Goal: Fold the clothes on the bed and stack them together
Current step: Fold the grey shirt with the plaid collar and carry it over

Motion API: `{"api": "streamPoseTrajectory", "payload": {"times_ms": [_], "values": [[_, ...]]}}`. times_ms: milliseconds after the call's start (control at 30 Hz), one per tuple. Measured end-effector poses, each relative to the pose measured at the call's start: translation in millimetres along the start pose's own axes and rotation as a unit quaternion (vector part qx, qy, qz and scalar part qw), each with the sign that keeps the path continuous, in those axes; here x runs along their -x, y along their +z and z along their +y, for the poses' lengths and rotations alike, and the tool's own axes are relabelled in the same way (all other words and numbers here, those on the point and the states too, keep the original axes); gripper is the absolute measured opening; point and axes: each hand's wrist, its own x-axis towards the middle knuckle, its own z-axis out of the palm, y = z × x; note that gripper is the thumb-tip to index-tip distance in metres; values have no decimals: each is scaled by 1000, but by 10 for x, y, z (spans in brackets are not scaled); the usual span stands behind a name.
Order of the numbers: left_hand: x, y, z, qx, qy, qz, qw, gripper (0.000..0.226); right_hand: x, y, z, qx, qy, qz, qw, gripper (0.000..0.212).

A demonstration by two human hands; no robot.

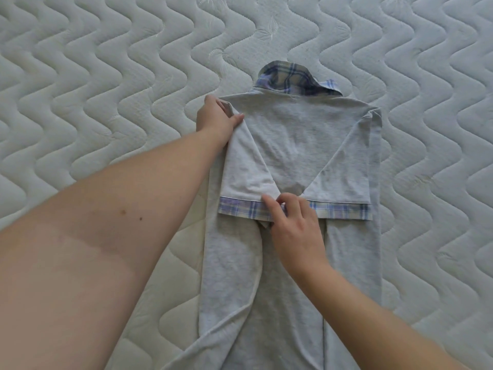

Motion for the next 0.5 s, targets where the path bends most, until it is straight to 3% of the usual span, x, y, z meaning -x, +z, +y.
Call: {"api": "streamPoseTrajectory", "payload": {"times_ms": [100,167,267,433,500], "values": [[111,0,-13,-29,17,17,999,46,-14,-14,34,-17,0,-5,1000,59],[247,-24,-41,-58,8,-1,998,51,-18,-31,56,-78,48,-33,995,57],[475,-145,-138,-76,-12,-79,994,47,-67,-28,66,-175,169,-73,967,62],[825,-305,-404,-100,-46,-256,960,30,-127,-33,6,-220,212,-114,945,64],[904,-300,-492,-134,-24,-255,957,29,-98,-58,2,-238,207,-85,945,62]]}}
